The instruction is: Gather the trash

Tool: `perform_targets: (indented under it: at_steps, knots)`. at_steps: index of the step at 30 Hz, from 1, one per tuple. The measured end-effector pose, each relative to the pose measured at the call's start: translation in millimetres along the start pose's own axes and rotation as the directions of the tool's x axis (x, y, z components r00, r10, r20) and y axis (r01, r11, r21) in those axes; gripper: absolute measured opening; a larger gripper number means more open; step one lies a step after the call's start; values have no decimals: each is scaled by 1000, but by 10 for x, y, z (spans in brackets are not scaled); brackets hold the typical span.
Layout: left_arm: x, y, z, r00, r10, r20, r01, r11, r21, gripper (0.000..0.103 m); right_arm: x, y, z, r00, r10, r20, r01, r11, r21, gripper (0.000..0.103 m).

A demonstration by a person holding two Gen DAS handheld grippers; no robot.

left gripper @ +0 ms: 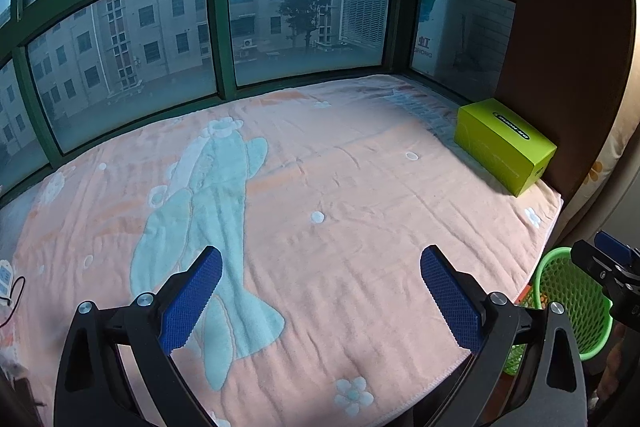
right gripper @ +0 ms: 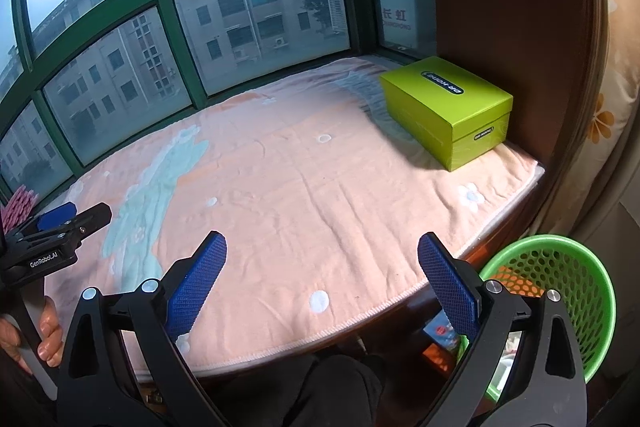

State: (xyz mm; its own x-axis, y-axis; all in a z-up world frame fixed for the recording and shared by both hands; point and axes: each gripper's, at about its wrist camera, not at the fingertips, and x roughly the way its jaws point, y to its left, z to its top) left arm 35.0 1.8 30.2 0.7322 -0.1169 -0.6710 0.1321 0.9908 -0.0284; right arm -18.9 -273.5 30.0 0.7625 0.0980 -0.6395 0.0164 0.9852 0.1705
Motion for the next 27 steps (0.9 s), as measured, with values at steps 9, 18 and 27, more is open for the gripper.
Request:
perform_targets:
  at_steps: [9, 18, 27]
  knots:
    - [-2, -9, -1, 1000, 1, 0, -1, 1000, 2, 96, 1, 12, 5, 1000, 5, -1, -5, 1000, 0, 96]
    - [-14, -20, -15, 1000, 1, 1, -1, 1000, 8, 96, 17, 30, 21, 1000, 12, -5, -12, 1000, 1, 96]
    - [-17, -15, -22, 1000, -1, -1, 1, 1000, 8, 96, 26, 41, 21, 1000, 15, -9, -15, 1000, 1, 96]
